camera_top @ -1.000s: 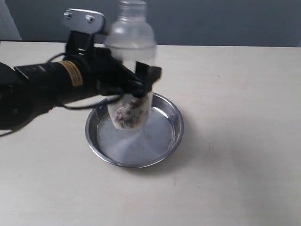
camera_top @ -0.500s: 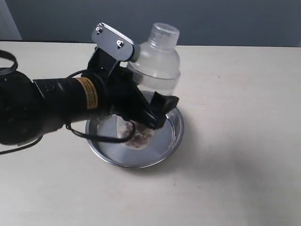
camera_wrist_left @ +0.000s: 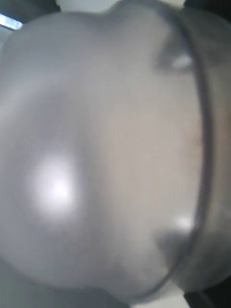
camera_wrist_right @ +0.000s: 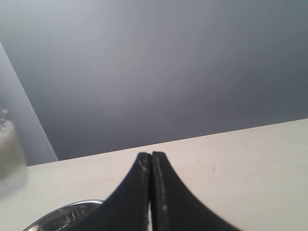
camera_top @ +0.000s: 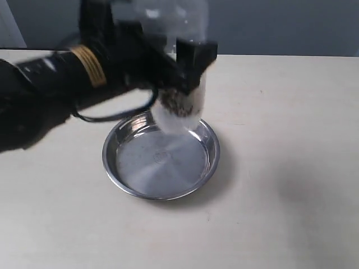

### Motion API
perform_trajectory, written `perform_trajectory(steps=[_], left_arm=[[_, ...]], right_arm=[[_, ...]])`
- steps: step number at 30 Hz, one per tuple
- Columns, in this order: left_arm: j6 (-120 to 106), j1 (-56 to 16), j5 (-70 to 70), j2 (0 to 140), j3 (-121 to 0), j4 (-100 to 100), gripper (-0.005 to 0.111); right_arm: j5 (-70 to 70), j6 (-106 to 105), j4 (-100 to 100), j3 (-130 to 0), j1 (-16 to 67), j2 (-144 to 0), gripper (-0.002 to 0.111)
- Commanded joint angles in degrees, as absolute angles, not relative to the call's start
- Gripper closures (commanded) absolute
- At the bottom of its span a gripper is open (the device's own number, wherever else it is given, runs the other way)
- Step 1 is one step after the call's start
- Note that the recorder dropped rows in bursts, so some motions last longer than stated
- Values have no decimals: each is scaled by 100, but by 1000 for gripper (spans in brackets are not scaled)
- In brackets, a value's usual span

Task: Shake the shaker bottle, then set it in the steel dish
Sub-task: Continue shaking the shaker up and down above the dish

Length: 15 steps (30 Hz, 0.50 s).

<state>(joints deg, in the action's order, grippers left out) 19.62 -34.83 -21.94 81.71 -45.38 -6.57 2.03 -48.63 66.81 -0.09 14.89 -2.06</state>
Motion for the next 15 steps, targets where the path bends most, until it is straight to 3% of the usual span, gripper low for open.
perform_trajectory(steps=[1,3,5,7,9,12,13,15], left_arm=[[2527,-3561,-2763,8142,-4547,-952,106],[2306,-3630,-2396,7750,-4832,-1572,106],[1970,-3620,-1652,8341,-4340,-1330,106],[2022,-3580,-2030,8524,-4320,-1025,106],[1891,-3625,-2266,7601,-5014,-1728,106],[1735,-3585,-1328,7952,-4733,-1174,106],[1853,-3557,-1668,8535,-4289,-662,106],[2041,-3642,-2518,8049,-4541,-983,106]], right_arm=[[184,-4884,6673,0,1472,-195,109],[198,-4884,6673,0,1472,-195,109],[198,-4884,6673,0,1472,-195,109],[198,-4884,6673,0,1472,-195,109],[198,-4884,6673,0,1472,-195,109],[182,-4884,6673,0,1472,-195,109],[220,-4884,6673,0,1472,-195,109],[198,-4884,6673,0,1472,-195,109]])
